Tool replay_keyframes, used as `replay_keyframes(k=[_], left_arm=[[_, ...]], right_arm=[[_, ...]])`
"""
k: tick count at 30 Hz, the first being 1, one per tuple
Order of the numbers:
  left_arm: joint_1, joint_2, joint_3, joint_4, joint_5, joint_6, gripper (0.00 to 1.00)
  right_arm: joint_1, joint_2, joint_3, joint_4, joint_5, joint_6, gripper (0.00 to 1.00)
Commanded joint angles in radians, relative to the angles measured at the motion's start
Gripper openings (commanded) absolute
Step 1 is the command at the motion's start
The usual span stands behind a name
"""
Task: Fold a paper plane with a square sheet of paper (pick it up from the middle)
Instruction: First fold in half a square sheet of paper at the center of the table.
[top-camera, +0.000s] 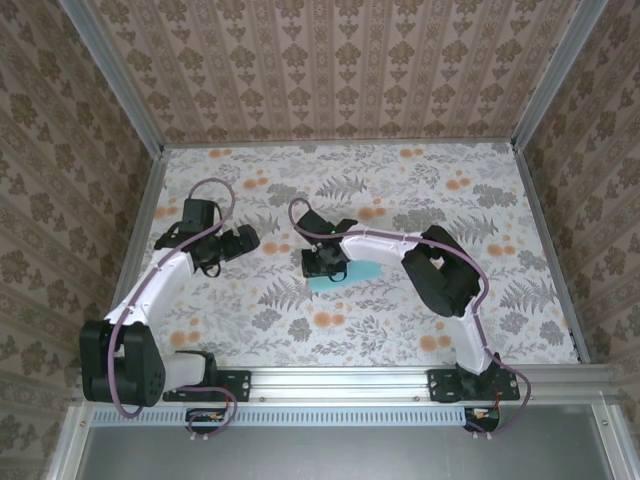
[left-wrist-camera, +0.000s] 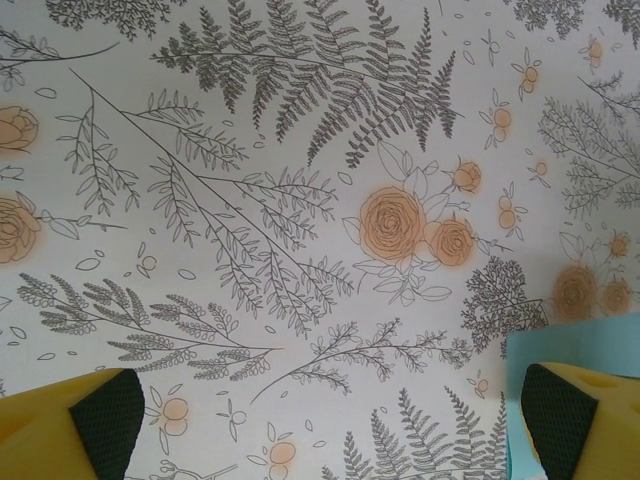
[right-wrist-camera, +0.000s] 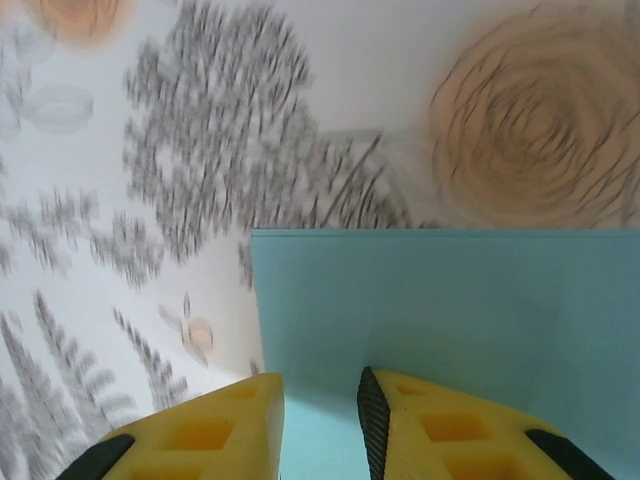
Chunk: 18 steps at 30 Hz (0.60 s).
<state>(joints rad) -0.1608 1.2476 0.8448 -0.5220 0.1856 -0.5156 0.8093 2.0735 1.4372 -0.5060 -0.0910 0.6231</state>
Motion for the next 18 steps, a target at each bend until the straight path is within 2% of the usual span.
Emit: replay_keyframes(k=[1,4,6,9,14,16,18], left_arm=[[0.008,-0.023,-0.008,0.036,0.047,0.032,1.0],[0.006,-0.021,-0.019,0.058,0.069,0.029,1.0],[0.003,-0.016,-0.023,0.064,0.073,0.023,1.0],[-0.005,-0.014,-0.034,0.075,0.092,0.012,1.0],[-0.016,-0.002,-0.047,0.084,0.117,0.009,1.0],[-0.018,0.01,-0.044,0.09,0.138,0.008,1.0],[-0.023,0.023,-0.04,0.098,0.155,0.002,1.0]], right_arm=[[0.03,-0.048,-0.121,-0.177,-0.057,-0.224,0.3],[0.019,-0.154,-0.195,-0.195,-0.043,-0.318,0.3],[0.005,-0.229,-0.209,-0.171,-0.026,-0.292,0.32],[-0.022,-0.315,-0.258,-0.075,0.014,-0.135,0.36],[-0.045,-0.373,-0.334,0.004,0.211,0.143,0.45],[-0.064,-0.371,-0.349,0.033,0.209,0.188,0.52],[-0.085,-0.356,-0.34,0.033,0.211,0.223,0.55]])
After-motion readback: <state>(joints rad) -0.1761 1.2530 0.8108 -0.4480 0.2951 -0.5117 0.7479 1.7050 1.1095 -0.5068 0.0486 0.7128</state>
